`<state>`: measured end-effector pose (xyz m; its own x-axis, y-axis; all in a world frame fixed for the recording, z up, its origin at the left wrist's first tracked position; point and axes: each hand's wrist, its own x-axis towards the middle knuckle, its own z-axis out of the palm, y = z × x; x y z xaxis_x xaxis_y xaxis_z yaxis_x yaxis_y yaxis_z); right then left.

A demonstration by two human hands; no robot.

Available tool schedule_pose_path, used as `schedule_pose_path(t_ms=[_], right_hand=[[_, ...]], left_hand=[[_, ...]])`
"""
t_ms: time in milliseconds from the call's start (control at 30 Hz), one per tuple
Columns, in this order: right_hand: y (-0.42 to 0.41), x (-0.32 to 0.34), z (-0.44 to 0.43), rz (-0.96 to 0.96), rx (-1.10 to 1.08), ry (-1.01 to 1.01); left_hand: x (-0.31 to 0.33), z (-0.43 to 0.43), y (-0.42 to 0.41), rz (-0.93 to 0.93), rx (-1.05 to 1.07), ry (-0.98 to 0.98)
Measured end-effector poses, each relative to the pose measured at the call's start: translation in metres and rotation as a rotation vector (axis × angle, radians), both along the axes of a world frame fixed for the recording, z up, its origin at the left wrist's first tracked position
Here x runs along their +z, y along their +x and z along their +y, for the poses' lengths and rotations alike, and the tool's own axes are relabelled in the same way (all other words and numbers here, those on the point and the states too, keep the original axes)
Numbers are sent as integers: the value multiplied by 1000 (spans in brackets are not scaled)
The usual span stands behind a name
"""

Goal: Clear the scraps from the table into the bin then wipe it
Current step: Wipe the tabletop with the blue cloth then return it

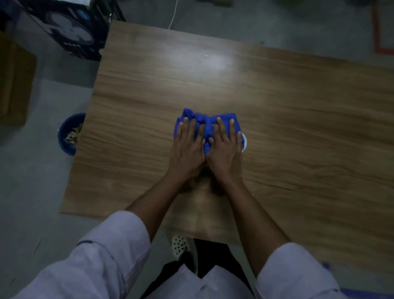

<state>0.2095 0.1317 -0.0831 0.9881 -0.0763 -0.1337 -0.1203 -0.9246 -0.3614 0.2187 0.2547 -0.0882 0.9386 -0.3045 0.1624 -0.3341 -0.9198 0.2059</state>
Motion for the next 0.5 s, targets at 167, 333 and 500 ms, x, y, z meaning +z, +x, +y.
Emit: schedule_pose_path(t_ms=[167, 333, 500], right_hand=[[-74, -3, 13, 22, -52, -116], [-46, -7, 7, 47, -50, -145], [26, -12, -8, -37, -111, -111]], left_hand=[[-3, 11, -70, 83, -6, -78], [-7, 5, -28, 34, -22, -90], [-23, -10, 44, -31, -51, -96]])
